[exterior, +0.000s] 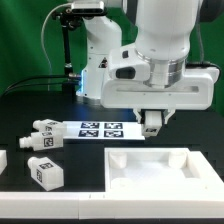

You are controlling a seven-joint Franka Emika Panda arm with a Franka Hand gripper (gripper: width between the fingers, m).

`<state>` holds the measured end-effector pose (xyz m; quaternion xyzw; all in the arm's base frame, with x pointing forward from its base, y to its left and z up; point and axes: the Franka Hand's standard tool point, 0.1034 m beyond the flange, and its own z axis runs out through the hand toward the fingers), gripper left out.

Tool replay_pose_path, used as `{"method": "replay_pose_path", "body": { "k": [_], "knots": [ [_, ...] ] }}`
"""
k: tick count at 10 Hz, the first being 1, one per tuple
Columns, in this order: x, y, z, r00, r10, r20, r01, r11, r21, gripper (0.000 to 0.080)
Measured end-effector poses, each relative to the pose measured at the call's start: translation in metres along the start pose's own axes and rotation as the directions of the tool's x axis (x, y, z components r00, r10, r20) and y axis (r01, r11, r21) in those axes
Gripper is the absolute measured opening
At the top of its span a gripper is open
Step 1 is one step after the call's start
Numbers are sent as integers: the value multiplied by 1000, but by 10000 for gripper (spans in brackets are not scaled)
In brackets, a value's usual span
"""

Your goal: Assemble one leg

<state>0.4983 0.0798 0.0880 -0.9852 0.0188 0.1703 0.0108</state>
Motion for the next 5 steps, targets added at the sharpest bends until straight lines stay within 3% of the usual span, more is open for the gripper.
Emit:
{"method": "replay_pose_path", "body": {
  "k": [1, 2, 3, 5],
  "knots": [
    [17, -2, -35, 997, -16, -74, 17, 1000, 13, 284],
    [31, -3, -57, 989, -14, -150, 18, 1000, 21, 284],
    [40, -7, -66, 976, -20, -217, 25, 999, 20, 284],
    [44, -8, -64, 934, -18, -356, 30, 999, 27, 284]
  ]
}}
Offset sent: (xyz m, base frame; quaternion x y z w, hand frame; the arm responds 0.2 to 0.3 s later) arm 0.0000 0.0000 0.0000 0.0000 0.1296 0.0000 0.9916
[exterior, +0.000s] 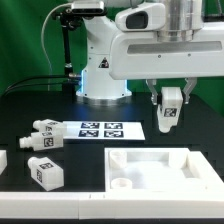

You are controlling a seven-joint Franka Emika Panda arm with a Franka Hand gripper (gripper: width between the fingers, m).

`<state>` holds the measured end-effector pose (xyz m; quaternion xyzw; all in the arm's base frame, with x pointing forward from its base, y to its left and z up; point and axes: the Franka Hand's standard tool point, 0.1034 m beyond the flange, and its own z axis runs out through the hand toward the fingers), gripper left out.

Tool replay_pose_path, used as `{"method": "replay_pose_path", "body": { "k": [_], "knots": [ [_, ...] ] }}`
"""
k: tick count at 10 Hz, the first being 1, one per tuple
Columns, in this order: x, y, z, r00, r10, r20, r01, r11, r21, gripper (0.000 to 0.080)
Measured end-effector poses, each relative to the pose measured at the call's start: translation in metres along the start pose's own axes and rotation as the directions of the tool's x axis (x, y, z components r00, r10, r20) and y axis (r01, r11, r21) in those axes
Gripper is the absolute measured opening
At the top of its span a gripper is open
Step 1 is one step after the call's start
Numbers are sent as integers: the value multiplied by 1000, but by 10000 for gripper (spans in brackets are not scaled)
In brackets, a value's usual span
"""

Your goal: Assemble one leg

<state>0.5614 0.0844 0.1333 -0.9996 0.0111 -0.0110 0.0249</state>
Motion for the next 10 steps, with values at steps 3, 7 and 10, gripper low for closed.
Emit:
{"method": "replay_pose_path", "body": {
  "k": [3, 7, 10],
  "knots": [
    [17, -5, 0, 972, -17, -234, 20, 1000, 9, 285],
    [76, -37, -7, 910, -2, -414, 19, 999, 38, 285],
    [75, -37, -5, 911, -9, -412, 26, 999, 35, 285]
  ]
}}
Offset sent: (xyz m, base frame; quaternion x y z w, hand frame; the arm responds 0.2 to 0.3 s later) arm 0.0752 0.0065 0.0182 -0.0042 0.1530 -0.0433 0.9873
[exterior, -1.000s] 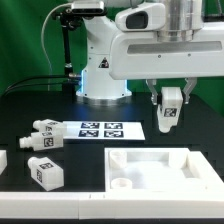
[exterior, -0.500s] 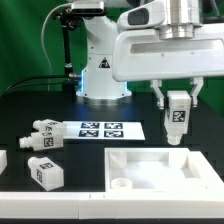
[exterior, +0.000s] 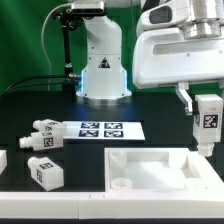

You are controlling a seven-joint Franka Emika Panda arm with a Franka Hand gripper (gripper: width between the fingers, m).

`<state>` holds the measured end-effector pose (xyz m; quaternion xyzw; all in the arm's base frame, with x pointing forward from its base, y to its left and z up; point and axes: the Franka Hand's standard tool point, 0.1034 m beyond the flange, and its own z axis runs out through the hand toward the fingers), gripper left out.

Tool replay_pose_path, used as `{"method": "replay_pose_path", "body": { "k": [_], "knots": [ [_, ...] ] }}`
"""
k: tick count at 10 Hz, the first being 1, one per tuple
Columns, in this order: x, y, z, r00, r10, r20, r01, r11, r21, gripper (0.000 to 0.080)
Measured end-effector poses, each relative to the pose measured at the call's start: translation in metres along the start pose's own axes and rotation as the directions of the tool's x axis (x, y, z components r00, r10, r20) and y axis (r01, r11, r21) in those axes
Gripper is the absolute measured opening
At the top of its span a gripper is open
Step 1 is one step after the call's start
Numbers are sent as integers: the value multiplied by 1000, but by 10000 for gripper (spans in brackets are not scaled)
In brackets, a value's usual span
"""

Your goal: Assemble one leg

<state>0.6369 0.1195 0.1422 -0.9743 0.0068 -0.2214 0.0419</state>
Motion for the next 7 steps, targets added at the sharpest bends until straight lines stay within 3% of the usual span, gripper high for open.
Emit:
{"method": "replay_pose_path", "body": {
  "k": [7],
  "knots": [
    [-22, 9, 34, 999, -21, 48, 22, 1000, -18, 285]
  ]
}}
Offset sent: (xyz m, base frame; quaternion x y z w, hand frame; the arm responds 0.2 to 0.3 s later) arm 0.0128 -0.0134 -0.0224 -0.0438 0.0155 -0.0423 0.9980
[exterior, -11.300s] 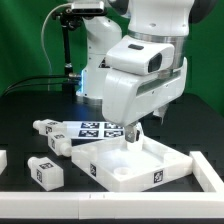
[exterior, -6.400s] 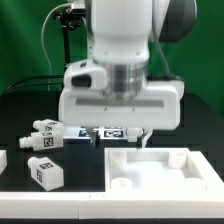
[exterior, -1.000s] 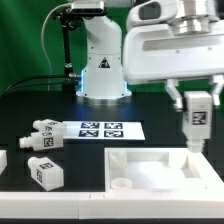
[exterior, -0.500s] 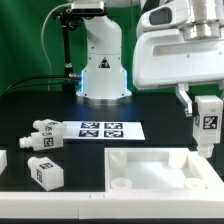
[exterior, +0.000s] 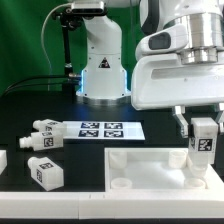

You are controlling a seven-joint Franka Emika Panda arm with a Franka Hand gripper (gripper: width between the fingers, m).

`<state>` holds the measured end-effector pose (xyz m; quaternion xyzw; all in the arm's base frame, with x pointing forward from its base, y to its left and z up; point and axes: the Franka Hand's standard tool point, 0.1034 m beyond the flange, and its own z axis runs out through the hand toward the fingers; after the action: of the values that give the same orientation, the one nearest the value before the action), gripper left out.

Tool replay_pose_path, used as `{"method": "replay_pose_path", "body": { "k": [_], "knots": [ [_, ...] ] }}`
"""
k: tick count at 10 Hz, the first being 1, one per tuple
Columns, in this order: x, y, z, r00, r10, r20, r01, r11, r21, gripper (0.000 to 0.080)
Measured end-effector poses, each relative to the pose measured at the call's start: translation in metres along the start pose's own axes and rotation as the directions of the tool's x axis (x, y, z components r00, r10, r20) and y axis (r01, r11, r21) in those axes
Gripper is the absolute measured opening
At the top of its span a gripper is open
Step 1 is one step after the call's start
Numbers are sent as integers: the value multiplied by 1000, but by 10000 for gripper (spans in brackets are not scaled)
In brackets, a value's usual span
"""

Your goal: Assemble one leg

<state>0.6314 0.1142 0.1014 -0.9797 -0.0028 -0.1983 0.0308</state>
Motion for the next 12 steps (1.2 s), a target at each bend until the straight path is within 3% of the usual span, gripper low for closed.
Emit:
{"method": "replay_pose_path", "body": {
  "k": [12],
  "knots": [
    [-2, 4, 15, 1000, -23, -10, 23, 1000, -5, 285]
  ]
}}
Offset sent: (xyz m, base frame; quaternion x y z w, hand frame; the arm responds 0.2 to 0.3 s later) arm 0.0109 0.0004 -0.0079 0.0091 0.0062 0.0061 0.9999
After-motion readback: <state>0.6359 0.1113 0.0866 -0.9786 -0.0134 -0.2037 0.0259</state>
